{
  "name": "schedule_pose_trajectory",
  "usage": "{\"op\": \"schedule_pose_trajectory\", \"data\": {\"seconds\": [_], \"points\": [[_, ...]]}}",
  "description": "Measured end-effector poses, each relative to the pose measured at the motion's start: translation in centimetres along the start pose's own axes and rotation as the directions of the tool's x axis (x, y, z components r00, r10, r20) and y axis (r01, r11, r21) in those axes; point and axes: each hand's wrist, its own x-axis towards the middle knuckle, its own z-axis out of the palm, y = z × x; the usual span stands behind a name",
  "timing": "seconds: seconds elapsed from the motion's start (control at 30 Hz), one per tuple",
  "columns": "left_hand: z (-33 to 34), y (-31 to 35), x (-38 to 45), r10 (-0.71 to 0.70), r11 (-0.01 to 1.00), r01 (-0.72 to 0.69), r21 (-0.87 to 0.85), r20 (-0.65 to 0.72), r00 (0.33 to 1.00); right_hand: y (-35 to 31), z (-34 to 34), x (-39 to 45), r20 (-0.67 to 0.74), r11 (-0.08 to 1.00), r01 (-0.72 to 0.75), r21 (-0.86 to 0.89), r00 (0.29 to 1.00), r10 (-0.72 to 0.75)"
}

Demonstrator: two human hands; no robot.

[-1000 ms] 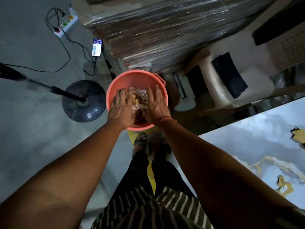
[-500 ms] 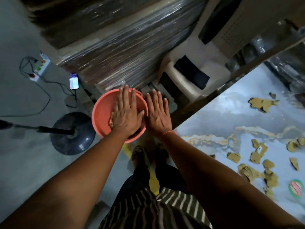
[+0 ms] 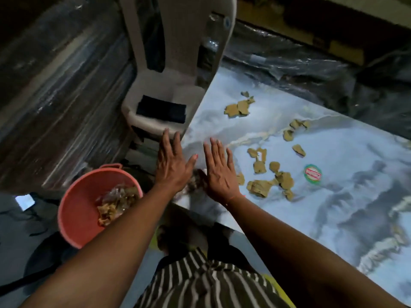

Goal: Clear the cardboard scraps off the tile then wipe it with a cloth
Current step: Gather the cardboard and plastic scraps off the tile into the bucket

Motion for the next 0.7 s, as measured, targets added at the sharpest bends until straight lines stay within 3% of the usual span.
{"op": "schedule_pose_trajectory", "data": {"seconds": [0.1, 0.2, 0.33, 0.4, 0.47, 0.6, 0.7], "points": [[3.0, 4.1, 0.1, 0.020, 0.993, -0.017, -0.121, 0.023, 1.000, 3.9, -0.6, -3.3, 0.054, 0.995, 0.079, -0.055, 0.996, -0.077], [6.0, 7.3, -1.3, -0.006, 0.997, 0.008, -0.078, 0.020, 1.000, 6.4, -0.2, -6.5, 0.119, 0.971, 0.228, -0.078, 0.969, -0.218], [8.7, 10.6, -4.1, -0.260, 0.961, 0.261, 0.092, -0.025, 0.965, 8.9, 1.2, -7.8, 0.221, 0.920, 0.379, -0.098, 0.910, -0.351], [10.2, 12.0, -5.1, -0.400, 0.912, 0.398, 0.097, 0.002, 0.917, 10.7, 1.5, -7.7, 0.201, 0.934, 0.348, -0.084, 0.924, -0.326], [11.8, 13.1, -6.0, -0.429, 0.902, 0.425, 0.075, 0.057, 0.901, 12.9, 1.3, -7.3, 0.153, 0.955, 0.284, -0.088, 0.951, -0.269], [14.5, 15.7, -6.5, -0.369, 0.929, 0.369, 0.028, 0.139, 0.919, 17.0, -0.2, -5.9, 0.088, 0.984, 0.140, -0.110, 0.988, -0.131], [15.4, 18.5, -5.1, -0.301, 0.937, 0.327, -0.124, 0.189, 0.934, 19.9, -1.7, -4.9, 0.057, 0.996, 0.072, -0.045, 0.996, -0.070]]}}
